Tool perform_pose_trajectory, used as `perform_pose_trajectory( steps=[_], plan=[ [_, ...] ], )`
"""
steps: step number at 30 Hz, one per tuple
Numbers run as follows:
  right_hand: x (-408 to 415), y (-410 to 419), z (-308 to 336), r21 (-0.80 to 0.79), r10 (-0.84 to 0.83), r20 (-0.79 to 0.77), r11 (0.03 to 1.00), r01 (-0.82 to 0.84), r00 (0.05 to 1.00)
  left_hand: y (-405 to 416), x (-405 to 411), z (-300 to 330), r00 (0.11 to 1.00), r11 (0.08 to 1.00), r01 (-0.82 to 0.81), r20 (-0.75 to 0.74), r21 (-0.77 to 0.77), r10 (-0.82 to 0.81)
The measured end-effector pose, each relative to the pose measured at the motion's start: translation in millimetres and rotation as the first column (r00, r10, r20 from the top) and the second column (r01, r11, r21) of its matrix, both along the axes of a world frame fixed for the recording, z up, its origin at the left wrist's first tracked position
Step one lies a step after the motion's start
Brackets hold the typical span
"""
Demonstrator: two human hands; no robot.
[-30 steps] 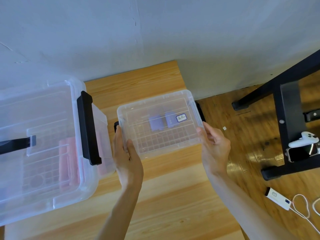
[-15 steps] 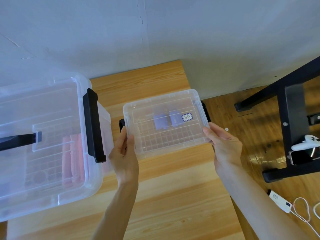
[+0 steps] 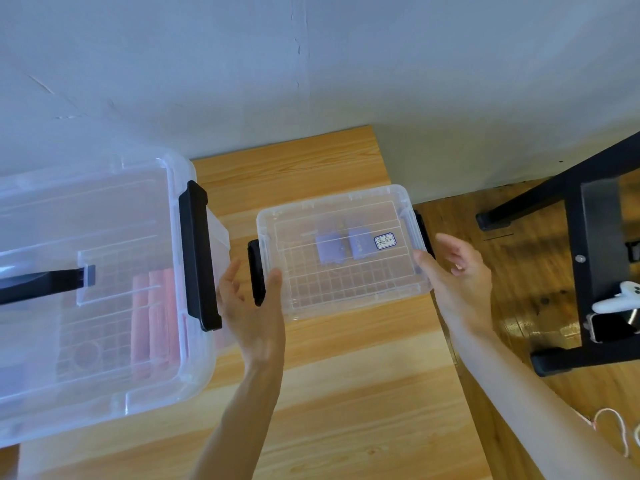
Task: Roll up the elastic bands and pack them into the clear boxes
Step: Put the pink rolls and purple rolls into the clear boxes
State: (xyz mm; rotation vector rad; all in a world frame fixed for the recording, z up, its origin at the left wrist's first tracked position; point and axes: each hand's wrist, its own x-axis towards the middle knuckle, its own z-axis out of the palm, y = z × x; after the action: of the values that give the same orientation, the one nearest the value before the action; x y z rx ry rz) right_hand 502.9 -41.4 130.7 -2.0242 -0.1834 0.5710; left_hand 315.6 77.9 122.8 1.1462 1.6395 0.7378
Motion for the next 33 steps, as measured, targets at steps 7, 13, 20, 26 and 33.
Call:
perform_pose_trajectory(
  steps=[7, 13, 20, 26, 33],
  plan=[
    [23, 18, -3, -0.072, 0.027, -0.301, 0.996, -0.051, 0.953, 18, 6, -8, 0.991, 0.974, 0.008, 0.129, -0.228, 0.022],
    [27, 22, -2, -0.041, 0.065, -0.247, 0.996, -0.078, 0.967, 20, 8, -5, 0.989, 0.995, 0.025, 0.150, -0.101, -0.010],
    [26, 23, -1, 0.017, 0.118, -0.180, 0.993, -0.117, 0.977, 17, 15, -12, 0.987, 0.988, 0.137, 0.075, 0.072, -0.143],
    [28, 26, 1, 0.045, 0.148, -0.140, 0.989, -0.143, 0.979, 14, 15, -19, 0.971, 0.953, 0.237, -0.081, 0.186, -0.226],
    [22, 26, 6, 0.045, 0.187, -0.116, 0.982, -0.183, 0.976, 13, 19, -21, 0.969, 0.940, 0.242, -0.107, 0.238, -0.223]
  ],
)
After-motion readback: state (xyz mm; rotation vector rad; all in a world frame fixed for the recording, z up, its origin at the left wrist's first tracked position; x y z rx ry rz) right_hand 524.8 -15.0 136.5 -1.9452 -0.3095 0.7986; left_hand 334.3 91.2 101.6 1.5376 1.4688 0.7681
